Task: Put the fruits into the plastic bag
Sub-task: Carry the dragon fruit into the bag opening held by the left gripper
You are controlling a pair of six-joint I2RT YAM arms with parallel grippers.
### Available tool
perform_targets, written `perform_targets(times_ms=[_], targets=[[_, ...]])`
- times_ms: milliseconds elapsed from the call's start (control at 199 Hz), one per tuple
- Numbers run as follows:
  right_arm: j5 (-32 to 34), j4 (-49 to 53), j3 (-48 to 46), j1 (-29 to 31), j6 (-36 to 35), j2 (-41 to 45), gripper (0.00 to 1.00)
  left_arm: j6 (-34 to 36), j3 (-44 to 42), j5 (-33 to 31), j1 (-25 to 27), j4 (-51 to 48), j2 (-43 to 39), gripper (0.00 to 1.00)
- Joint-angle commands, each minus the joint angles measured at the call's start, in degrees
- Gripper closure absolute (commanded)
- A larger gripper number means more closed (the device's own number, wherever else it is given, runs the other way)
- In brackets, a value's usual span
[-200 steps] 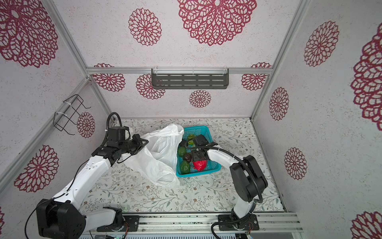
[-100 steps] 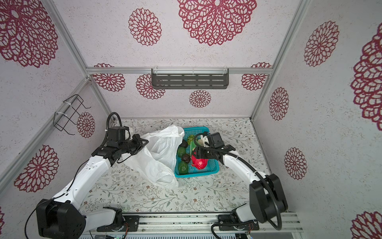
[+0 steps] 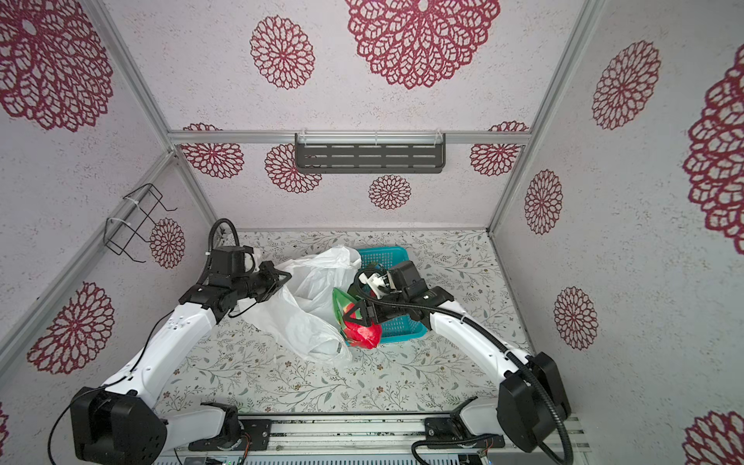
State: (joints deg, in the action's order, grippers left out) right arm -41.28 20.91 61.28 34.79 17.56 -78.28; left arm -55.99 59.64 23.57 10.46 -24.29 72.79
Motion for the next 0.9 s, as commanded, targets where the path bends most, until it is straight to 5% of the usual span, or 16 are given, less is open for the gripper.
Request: perform_targets(times_ms=[0,201,467,673,899], targets=[[-5.4,-4.7,6.1,1.2,-1.3,-1.1,1.00,-0.1,1.5,0.9,0.5,0.4,0.3,1.00],[-4.4,-19.3,8.8,1.5,6.8,-7.5,1.00,0.1,1.6,2.4,0.8,-0.1,-1.1,1.00],[5.6,-33.8,13.7,2.2,16.4,-17.0,1.00,-0.9,0.0,9.8,0.9,3.0,-3.3,1.00],[15.4,-31.3,18.4,5.7,15.7,-22.0,1.00,-7.8,-5.0,17.6,0.9,15.0,-4.1,1.00],[28.5,-17.9,24.1,12.0,6.4,-25.3,1.00,-8.9,-6.8,18.9,0.6,19.1,-4.8,1.00]])
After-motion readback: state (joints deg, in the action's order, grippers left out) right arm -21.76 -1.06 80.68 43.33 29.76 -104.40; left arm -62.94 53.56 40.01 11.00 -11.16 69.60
